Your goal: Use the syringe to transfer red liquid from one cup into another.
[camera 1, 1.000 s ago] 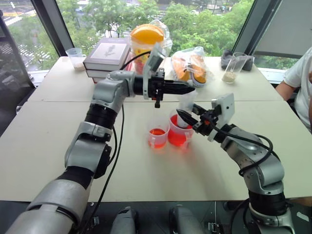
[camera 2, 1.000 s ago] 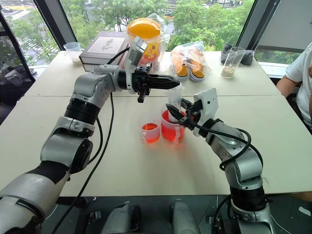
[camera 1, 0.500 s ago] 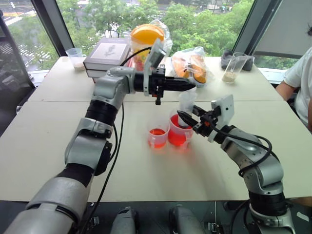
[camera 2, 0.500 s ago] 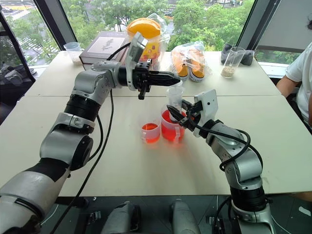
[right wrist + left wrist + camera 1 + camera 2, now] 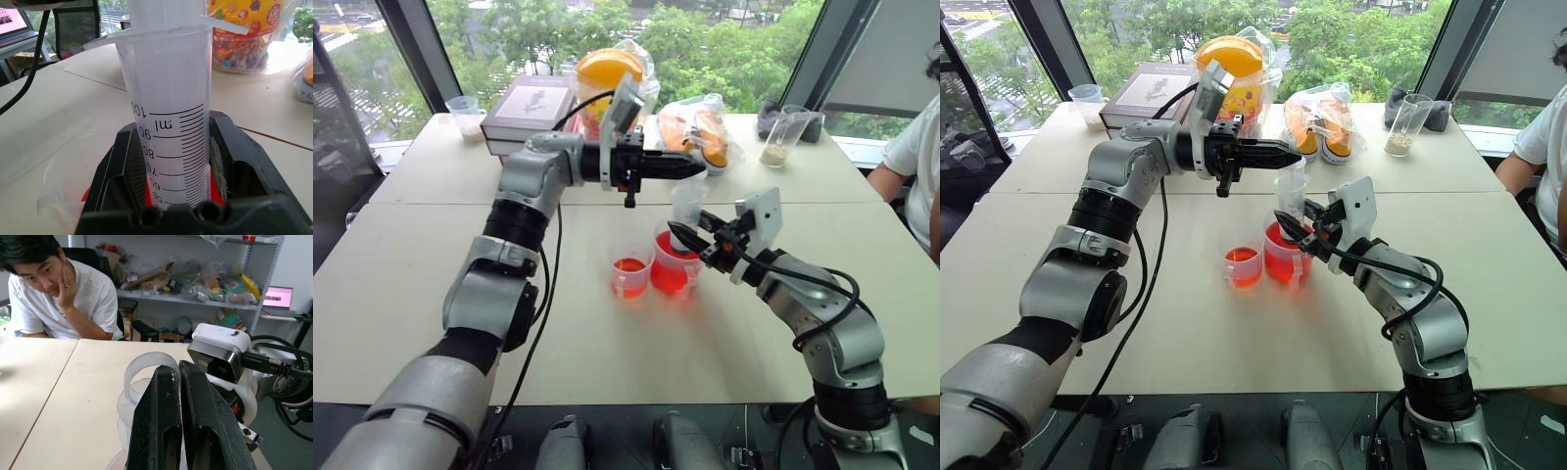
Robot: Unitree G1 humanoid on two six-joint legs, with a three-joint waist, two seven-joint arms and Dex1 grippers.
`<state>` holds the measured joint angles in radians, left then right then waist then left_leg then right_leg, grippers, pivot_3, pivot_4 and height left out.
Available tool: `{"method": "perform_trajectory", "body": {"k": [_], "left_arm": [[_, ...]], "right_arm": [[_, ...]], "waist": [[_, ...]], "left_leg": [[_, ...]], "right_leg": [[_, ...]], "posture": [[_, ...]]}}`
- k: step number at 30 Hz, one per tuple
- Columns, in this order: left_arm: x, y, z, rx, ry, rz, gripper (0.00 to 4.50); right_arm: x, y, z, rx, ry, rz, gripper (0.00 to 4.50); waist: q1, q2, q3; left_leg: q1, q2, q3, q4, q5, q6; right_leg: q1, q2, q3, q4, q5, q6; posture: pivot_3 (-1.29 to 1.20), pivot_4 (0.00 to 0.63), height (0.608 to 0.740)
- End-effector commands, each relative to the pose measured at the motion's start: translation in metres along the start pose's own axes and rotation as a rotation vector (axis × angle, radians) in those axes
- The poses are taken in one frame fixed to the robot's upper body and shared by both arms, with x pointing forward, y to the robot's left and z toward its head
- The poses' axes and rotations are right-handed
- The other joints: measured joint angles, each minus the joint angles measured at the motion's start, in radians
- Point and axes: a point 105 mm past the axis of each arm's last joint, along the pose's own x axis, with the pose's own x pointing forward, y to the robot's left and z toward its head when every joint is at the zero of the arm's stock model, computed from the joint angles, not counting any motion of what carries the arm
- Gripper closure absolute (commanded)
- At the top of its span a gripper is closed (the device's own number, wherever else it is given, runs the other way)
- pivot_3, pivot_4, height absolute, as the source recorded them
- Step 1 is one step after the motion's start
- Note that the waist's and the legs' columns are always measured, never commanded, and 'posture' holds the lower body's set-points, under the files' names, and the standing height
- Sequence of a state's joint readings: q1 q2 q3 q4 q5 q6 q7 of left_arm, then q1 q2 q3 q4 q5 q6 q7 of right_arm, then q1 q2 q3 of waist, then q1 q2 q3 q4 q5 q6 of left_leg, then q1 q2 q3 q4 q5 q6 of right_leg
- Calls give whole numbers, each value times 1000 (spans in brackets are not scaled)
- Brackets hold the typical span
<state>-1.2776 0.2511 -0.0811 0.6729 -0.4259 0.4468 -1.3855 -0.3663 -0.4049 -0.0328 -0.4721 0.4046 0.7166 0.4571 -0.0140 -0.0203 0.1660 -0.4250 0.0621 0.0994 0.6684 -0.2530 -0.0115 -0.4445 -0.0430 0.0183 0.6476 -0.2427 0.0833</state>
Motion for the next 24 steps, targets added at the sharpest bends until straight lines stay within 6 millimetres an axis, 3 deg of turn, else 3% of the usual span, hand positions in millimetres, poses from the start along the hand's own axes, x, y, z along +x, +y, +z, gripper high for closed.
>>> {"method": "perform_trajectory", "body": {"k": [1,3,6,12,17,24], "left_arm": [[-6,-4,44,148,-85,10,4483],[-6,-5,40,140,-76,4,4483],[-9,-9,32,112,-47,-20,3589],[-25,-14,19,83,-8,-10,643],[-51,-14,9,76,34,65,643],[-93,-9,15,62,33,219,643]], "right_arm": [[-1,9,2,-8,12,51,3120],[-1,8,7,-17,2,48,3120],[-3,2,19,-39,-23,34,3120],[-4,-5,31,-55,-42,20,3120],[-4,-6,35,-53,-54,24,3120],[-2,-6,56,-58,-109,47,3120]], "waist": [[0,0,0],[-1,0,0],[-4,0,0],[-1,0,0],[-3,0,0],[-2,0,0]], "left_leg": [[0,0,0,0,0,0],[0,0,0,0,0,0],[0,0,0,0,0,0],[0,0,0,0,0,0],[0,0,0,0,0,0],[0,1,1,0,0,0]], "right_leg": [[0,0,0,0,0,0],[0,0,0,0,0,0],[0,0,0,0,0,0],[0,0,0,0,0,0],[0,0,0,0,0,0],[0,0,0,1,0,0]], "posture": [[0,150,740],[0,150,740],[0,150,740],[0,150,740],[0,150,740],[0,150,740]]}}
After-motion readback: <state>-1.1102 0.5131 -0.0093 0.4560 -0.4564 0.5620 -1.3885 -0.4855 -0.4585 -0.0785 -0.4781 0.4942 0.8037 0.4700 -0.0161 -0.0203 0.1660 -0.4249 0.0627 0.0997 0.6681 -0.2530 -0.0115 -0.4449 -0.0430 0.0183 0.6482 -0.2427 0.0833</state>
